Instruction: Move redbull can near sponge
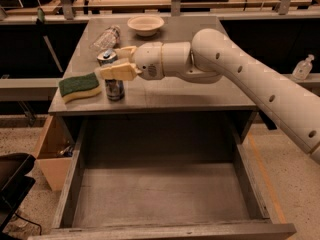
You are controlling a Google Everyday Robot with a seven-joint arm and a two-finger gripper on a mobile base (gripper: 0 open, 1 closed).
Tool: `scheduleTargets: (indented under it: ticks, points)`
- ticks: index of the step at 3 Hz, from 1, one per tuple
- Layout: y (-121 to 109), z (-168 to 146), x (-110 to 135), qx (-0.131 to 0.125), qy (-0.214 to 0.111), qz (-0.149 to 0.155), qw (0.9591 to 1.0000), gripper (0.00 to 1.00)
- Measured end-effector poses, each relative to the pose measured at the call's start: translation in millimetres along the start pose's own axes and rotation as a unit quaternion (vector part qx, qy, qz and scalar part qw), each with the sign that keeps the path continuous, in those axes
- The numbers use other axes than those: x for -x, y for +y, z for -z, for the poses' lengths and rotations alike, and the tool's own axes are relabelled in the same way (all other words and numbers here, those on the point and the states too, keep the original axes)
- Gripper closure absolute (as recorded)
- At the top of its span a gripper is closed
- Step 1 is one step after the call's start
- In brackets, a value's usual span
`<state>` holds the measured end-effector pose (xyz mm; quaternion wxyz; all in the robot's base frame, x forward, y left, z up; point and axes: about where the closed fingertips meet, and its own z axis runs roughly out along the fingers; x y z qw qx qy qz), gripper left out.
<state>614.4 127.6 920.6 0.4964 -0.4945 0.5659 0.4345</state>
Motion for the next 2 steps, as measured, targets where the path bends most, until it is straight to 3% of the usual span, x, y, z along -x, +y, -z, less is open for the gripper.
scheduleTargets:
  ticks: [1, 2]
  points:
    - [1.4, -2.2, 0.5, 0.002, 0.0, 0.0, 1.0, 0.0]
    - [1.4, -2.2, 0.5, 0.002, 0.0, 0.0, 1.0, 0.0]
